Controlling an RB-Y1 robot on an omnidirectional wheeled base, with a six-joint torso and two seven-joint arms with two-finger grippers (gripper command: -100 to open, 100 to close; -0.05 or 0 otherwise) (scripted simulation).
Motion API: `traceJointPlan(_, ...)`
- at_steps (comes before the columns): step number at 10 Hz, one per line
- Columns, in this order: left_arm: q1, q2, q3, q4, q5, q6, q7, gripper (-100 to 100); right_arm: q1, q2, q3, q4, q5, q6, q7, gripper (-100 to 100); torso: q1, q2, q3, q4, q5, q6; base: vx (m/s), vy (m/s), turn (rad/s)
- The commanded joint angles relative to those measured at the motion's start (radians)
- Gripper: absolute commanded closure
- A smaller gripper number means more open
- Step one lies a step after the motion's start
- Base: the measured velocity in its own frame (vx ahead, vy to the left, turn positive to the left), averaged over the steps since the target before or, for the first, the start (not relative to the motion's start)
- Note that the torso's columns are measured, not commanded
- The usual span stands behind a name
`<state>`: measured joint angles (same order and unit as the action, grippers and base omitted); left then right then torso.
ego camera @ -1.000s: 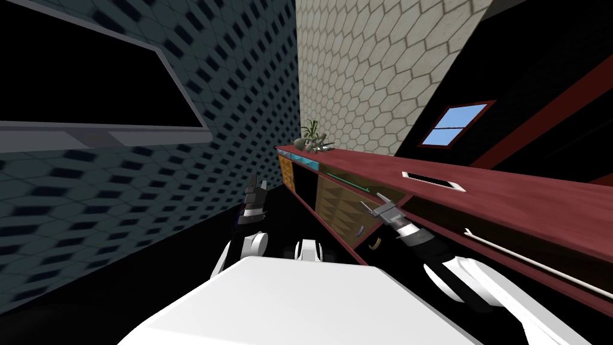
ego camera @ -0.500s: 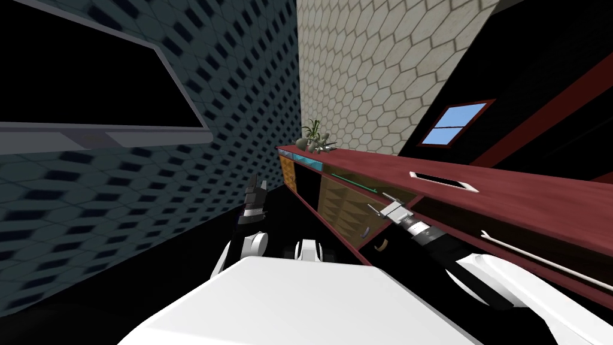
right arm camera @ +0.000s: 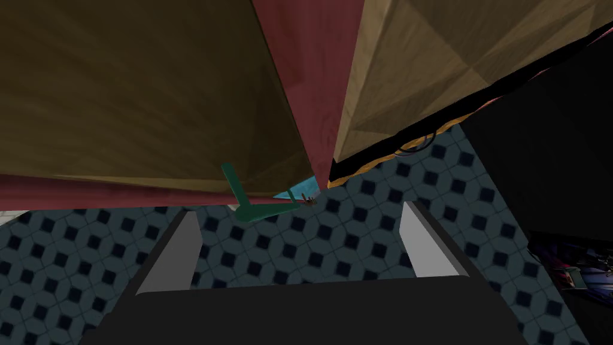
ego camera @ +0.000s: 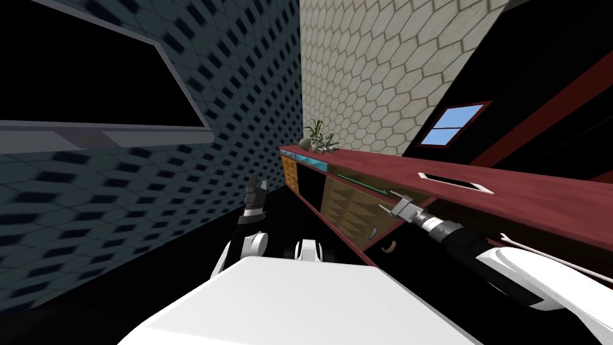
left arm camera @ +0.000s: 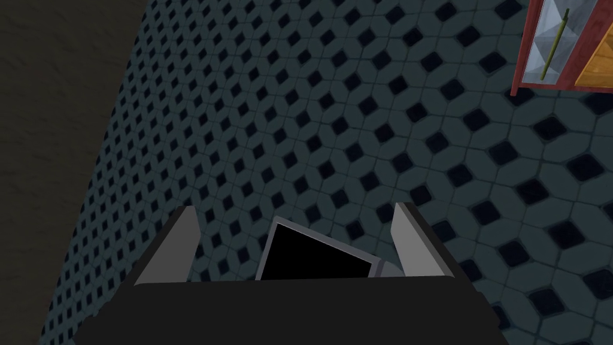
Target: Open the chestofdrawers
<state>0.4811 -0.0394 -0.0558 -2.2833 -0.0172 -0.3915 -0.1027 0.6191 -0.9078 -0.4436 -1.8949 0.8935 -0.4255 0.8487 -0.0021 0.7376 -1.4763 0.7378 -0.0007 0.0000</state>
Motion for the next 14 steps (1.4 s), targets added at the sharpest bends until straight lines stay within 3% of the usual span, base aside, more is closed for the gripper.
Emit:
traceJointPlan(1,0.0,0.0,0.0,0.0,0.0,0.0,0.0,0,-0.001,-0.055,-0.024,0.038,0.057,0.007,0.054,-100,0.001,0.002,0.001,0.001,0.0,0.0,0.006,0.091,-0.01)
traceJointPlan(3,0.0,0.0,0.0,0.0,0.0,0.0,0.0,0,0.005,-0.1,-0.046,0.059,0.1,0.014,0.09,-100,0.002,0.001,0.001,0.001,0.001,0.0,0.004,0.079,-0.012)
traceJointPlan(6,0.0,0.0,0.0,0.0,0.0,0.0,0.0,0,0.011,-0.107,-0.048,0.051,0.103,0.022,0.084,-100,0.0,0.0,0.0,0.0,0.0,0.0,0.007,0.034,-0.004)
traceJointPlan(7,0.0,0.0,0.0,0.0,0.0,0.0,0.0,0,0.011,-0.107,-0.048,0.051,0.103,0.022,0.084,100,-0.001,0.001,0.0,0.0,0.0,0.0,0.0,0.0,0.0)
traceJointPlan(12,0.0,0.0,0.0,0.0,0.0,0.0,0.0,0,0.025,-0.116,-0.059,0.026,0.1,0.017,0.076,100,0.002,0.002,0.001,0.001,0.001,0.0,-0.104,0.124,-0.051)
traceJointPlan(13,0.0,0.0,0.0,0.0,0.0,0.0,0.0,0,0.029,-0.135,-0.071,0.031,0.101,0.013,0.069,-100,-0.003,-0.003,-0.002,-0.001,-0.001,0.0,0.051,-0.06,-0.008)
traceJointPlan(14,0.0,0.0,0.0,0.0,0.0,0.0,0.0,0,0.03,-0.14,-0.074,0.033,0.101,0.012,0.067,-100,-0.008,-0.008,-0.005,-0.002,-0.002,0.0,0.117,-0.108,0.002)
